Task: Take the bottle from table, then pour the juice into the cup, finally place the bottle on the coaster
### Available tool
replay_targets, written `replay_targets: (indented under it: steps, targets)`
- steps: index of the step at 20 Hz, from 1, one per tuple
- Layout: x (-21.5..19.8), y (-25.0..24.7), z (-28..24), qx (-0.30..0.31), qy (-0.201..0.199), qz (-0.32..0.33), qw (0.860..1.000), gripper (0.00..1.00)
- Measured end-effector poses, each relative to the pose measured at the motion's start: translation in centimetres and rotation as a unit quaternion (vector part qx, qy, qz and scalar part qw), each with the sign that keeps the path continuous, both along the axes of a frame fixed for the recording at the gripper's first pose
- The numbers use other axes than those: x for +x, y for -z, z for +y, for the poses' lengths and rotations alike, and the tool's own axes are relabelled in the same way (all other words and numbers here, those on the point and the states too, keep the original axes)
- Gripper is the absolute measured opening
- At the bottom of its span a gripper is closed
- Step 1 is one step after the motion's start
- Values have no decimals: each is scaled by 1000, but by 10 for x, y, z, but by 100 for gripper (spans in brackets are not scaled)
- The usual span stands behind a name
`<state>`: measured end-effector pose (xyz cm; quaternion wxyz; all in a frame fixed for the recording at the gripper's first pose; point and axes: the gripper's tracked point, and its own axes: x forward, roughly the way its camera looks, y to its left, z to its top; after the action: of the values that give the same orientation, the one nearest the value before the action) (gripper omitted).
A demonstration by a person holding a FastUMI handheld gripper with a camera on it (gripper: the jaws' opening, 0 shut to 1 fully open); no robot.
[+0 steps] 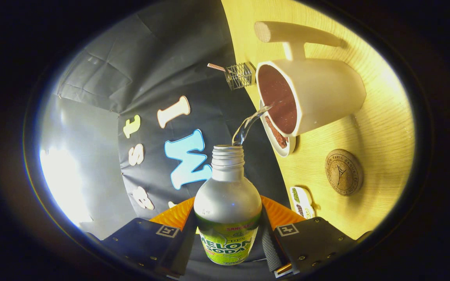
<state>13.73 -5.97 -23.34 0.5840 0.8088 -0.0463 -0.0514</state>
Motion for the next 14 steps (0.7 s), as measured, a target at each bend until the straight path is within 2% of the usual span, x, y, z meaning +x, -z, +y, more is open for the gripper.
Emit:
replay_targets:
  steps: [14]
  targets:
    - [4, -23, -13, 46, 26, -18, 998, 75]
